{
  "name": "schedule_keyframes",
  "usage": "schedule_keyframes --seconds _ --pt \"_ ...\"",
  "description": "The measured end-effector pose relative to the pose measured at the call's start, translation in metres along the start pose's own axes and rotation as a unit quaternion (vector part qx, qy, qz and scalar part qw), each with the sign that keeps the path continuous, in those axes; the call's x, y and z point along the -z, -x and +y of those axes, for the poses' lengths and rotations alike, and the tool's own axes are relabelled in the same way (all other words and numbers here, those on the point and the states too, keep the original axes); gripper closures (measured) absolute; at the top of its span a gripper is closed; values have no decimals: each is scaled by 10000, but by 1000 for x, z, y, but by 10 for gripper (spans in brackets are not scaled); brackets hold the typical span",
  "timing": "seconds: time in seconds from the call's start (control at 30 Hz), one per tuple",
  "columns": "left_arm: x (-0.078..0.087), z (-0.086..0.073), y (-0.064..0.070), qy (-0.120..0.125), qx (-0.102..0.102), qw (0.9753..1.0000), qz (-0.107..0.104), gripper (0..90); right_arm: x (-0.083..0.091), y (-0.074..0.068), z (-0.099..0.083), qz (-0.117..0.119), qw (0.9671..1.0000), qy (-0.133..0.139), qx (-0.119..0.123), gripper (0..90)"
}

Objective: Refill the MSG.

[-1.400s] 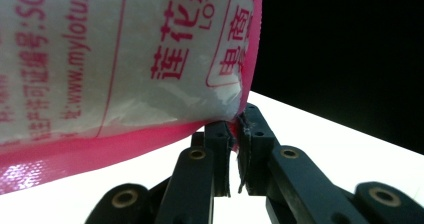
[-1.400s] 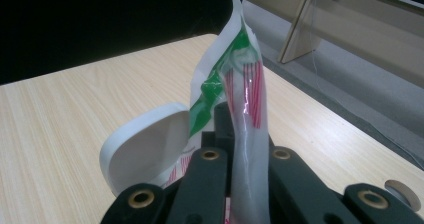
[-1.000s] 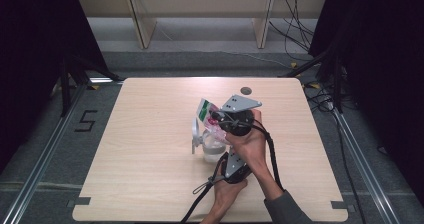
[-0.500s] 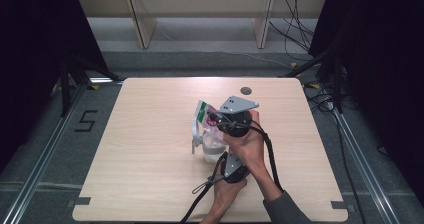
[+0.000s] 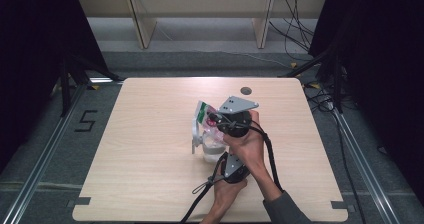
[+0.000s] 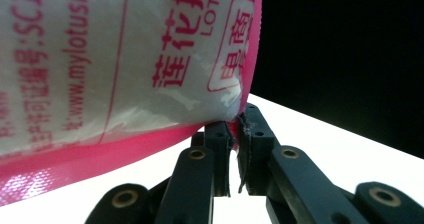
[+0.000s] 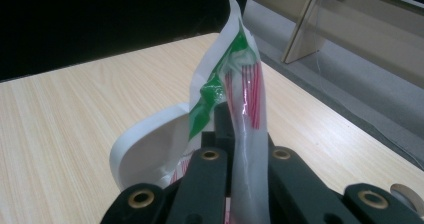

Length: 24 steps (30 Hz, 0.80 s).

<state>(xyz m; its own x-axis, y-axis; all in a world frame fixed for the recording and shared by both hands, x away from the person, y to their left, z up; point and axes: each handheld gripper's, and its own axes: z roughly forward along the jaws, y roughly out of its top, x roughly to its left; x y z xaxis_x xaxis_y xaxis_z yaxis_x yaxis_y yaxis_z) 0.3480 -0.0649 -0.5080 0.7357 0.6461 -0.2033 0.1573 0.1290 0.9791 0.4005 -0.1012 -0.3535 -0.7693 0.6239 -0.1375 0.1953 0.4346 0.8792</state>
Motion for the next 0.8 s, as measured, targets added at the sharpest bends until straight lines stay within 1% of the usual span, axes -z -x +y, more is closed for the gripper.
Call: schedule_keyframes --seconds 0.1,0.17,0.2,0.23,0.27,0.3,0.33,0.37,0.4,0.43,0.47,0.5,0.53,0.57,0.67,0.7,0.73,0.77,0.8 --pt "0 0 0 -22 7 10000 -23 835 0 1 0 -47 10000 22 24 900" --pt "-1 0 0 -3 45 10000 -46 835 1 0 0 -29 9999 -30 -124 900" --pt "-1 0 0 6 65 10000 -50 835 1 -1 0 -19 9999 -34 -138 900" --pt "3 1 -7 -436 -466 9980 0 835 1 0 0 -15 10000 -40 -88 900" --pt "5 2 -8 -630 -575 9963 40 835 0 1 0 -58 10000 10 12 900" --pt "5 2 -8 -621 -571 9964 39 835 -1 1 -1 -95 9999 52 -10 900" --pt "5 2 -8 -619 -570 9964 40 835 0 1 -1 -36 10000 7 -64 900" --pt "4 3 -8 -613 -562 9965 37 835 0 1 0 -24 10000 -14 -81 900" --pt "3 2 -8 -551 -556 9969 66 835 0 2 0 -91 10000 38 -4 900" --pt "2 2 -8 -555 -555 9969 56 835 1 2 0 -66 10000 13 -4 900" --pt "1 3 -8 -641 -586 9961 -143 835 1 2 0 -29 10000 -14 -39 900" --pt "2 4 -8 -614 -544 9966 -30 835 0 3 0 -41 10000 -9 -45 900" --pt "1 3 -7 -544 -530 9971 16 835 1 3 0 -46 10000 -16 -72 900" --pt "1 4 -8 -602 -539 9967 -16 835 1 3 0 -41 10000 -6 -25 900" --pt "1 4 -8 -604 -536 9967 -15 835 1 3 0 -53 10000 -7 -14 900" --pt "1 4 -8 -598 -539 9968 -17 835 1 3 0 -17 10000 -52 -47 900" --pt "1 4 -8 -587 -541 9968 -13 835 0 2 0 -25 10000 -29 -29 900" --pt "1 4 -8 -580 -539 9969 -12 835 0 2 0 -104 9999 42 32 900" --pt "1 4 -8 -575 -536 9969 -11 835 0 1 0 -87 10000 23 17 900"
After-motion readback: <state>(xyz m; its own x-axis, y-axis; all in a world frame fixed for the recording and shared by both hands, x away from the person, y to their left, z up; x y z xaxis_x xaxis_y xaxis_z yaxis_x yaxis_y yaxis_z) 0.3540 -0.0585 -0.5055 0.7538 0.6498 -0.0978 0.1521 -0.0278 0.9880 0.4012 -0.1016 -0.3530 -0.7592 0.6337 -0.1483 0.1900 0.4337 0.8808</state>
